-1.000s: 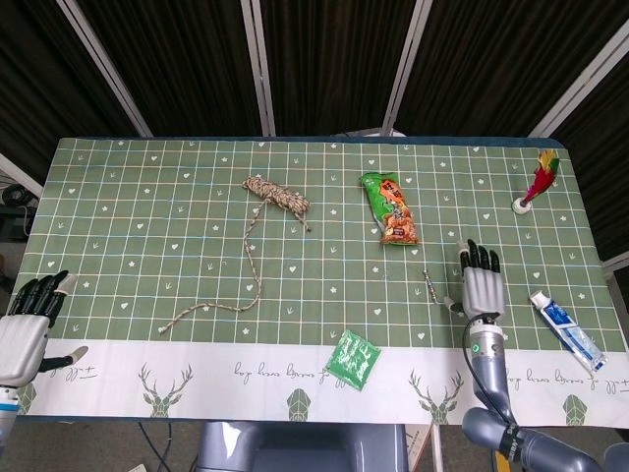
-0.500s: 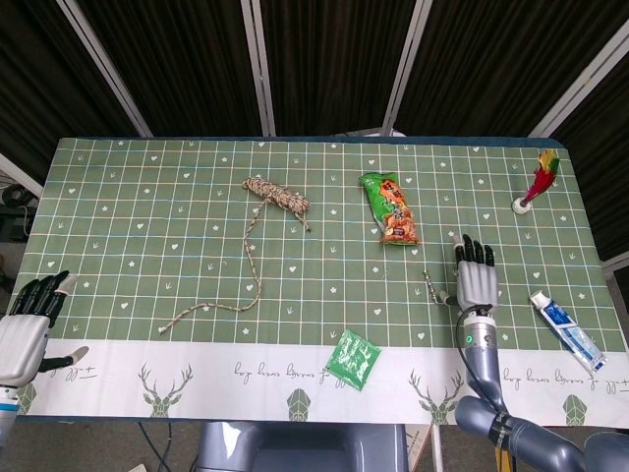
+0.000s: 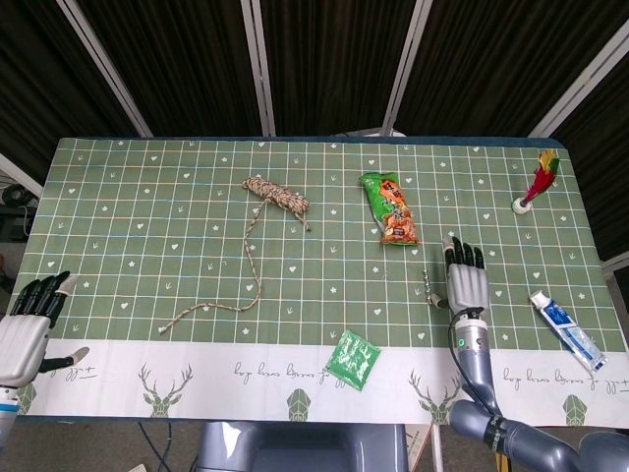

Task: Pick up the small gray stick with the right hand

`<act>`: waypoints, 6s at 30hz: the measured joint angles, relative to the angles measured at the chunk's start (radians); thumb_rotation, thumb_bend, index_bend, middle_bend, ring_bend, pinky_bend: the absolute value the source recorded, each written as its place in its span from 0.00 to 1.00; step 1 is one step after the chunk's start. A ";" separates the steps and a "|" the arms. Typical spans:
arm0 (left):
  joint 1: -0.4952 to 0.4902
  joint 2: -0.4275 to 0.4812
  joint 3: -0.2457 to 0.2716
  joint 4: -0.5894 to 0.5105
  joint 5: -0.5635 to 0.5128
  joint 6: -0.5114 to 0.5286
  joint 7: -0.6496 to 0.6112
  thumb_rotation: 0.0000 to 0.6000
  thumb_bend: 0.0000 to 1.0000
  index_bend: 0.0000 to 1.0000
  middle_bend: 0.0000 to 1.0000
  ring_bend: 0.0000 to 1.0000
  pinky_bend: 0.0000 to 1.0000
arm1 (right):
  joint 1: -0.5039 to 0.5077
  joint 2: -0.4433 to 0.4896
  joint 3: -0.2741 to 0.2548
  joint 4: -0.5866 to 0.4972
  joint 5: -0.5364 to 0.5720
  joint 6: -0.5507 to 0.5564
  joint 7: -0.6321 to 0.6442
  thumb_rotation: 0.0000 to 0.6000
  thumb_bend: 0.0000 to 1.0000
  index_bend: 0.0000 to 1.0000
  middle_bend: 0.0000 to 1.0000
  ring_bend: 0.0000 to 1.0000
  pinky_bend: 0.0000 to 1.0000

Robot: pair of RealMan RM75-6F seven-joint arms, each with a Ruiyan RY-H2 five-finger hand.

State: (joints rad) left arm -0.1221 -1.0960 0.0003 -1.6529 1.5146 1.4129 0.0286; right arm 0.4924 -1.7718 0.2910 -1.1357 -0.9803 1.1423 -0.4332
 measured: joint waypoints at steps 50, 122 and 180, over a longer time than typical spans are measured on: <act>0.002 0.004 -0.004 -0.012 -0.015 -0.004 -0.015 1.00 0.08 0.00 0.00 0.00 0.00 | 0.022 0.036 -0.048 -0.034 -0.162 0.033 0.091 1.00 0.07 0.41 0.14 0.00 0.00; 0.004 -0.002 -0.019 -0.029 -0.054 -0.013 -0.010 1.00 0.08 0.00 0.00 0.00 0.00 | 0.060 0.026 -0.178 0.205 -0.392 -0.110 0.354 1.00 0.25 0.51 0.16 0.00 0.00; 0.004 0.002 -0.017 -0.032 -0.052 -0.017 -0.020 1.00 0.08 0.00 0.00 0.00 0.00 | 0.069 0.129 0.214 -0.360 0.459 -0.111 0.232 1.00 0.36 0.60 0.16 0.00 0.00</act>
State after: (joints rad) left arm -0.1185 -1.0937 -0.0168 -1.6854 1.4627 1.3963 0.0083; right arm 0.5619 -1.6431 0.5049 -1.4953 -0.5210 1.0317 -0.2011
